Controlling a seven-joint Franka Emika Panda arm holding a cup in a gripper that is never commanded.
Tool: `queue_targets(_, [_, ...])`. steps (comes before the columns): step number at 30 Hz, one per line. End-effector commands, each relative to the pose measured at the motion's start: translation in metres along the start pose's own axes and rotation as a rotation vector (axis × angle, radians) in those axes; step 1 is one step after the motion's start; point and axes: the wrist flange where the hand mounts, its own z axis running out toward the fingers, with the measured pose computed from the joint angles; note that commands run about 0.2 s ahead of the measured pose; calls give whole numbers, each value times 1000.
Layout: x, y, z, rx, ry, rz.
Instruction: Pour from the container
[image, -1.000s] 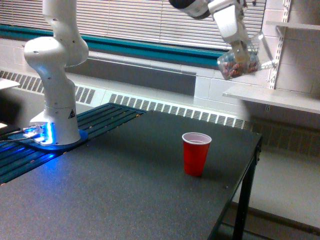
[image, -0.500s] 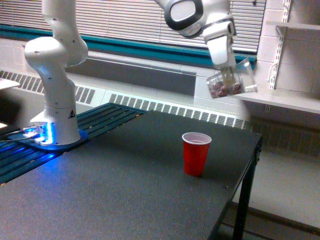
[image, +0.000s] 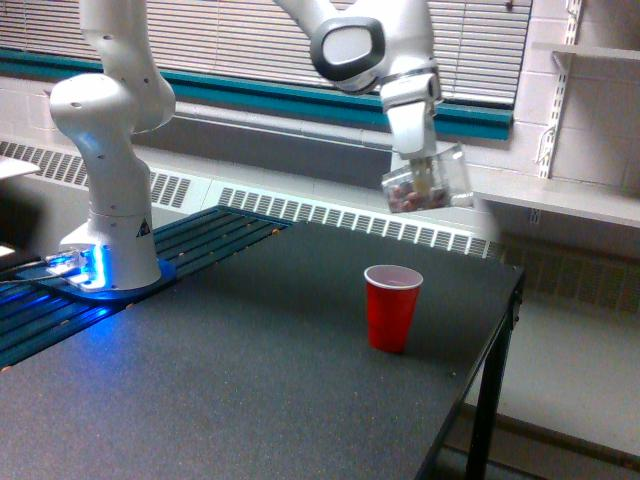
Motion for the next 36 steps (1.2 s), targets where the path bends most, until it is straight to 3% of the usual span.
queue_targets(1, [-22,10,5,-1,-17,18])
queue_targets(19, [-78,36,29,-40,-146,-11])
queue_targets(36, [-96,42,44,-66,-248,-45])
